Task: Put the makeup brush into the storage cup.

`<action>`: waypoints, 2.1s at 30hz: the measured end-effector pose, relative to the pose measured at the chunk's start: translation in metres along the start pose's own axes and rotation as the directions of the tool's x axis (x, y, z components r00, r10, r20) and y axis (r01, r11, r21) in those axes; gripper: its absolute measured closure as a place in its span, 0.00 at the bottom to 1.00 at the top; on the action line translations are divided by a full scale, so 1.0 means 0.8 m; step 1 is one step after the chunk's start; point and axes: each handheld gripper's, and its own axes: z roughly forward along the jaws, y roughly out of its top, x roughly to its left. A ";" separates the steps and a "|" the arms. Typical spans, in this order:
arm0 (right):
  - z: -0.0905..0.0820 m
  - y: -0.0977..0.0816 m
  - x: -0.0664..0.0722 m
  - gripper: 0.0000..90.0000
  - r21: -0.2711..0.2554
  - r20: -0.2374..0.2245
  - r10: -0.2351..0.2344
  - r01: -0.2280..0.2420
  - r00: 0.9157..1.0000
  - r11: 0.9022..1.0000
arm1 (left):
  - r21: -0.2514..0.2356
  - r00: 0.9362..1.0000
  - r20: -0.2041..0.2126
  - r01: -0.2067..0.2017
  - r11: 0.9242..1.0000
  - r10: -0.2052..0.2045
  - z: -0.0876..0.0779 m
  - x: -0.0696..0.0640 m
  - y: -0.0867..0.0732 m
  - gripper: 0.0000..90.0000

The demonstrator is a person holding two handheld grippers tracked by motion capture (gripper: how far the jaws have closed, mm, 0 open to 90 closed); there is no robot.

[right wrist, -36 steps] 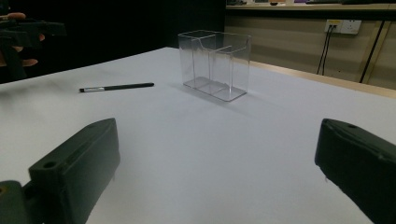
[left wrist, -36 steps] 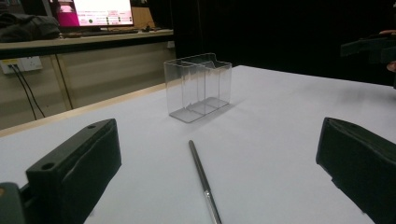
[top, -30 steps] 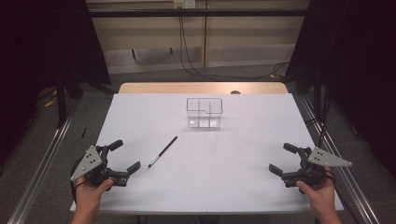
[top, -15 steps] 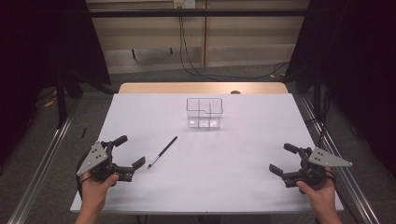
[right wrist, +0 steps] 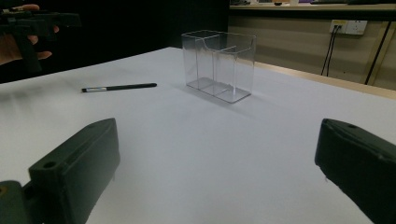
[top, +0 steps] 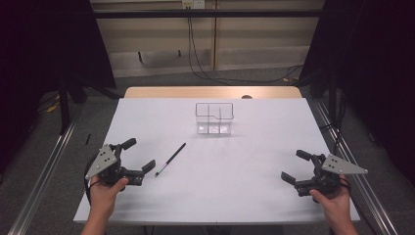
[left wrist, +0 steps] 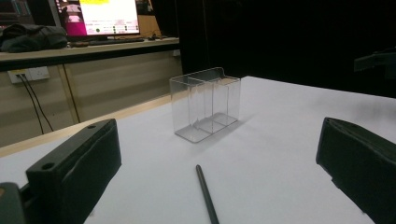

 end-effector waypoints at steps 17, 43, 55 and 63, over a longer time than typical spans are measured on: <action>0.000 0.001 0.001 0.00 0.002 -0.004 -0.004 0.004 1.000 1.000 | -0.009 1.000 0.000 -0.011 1.000 0.011 0.027 0.002 0.007 0.00; 0.001 0.001 0.003 0.00 0.001 -0.014 -0.012 0.012 1.000 1.000 | -0.007 1.000 0.000 -0.018 1.000 0.018 0.060 0.008 0.009 0.00; -0.003 -0.001 0.005 0.00 -0.001 -0.010 -0.014 0.014 1.000 1.000 | 0.000 1.000 0.002 -0.023 1.000 0.023 0.068 0.011 0.007 0.00; -0.006 -0.002 0.007 0.00 0.002 -0.006 -0.017 0.017 1.000 1.000 | 0.009 1.000 0.001 -0.025 1.000 0.025 0.078 0.015 0.008 0.00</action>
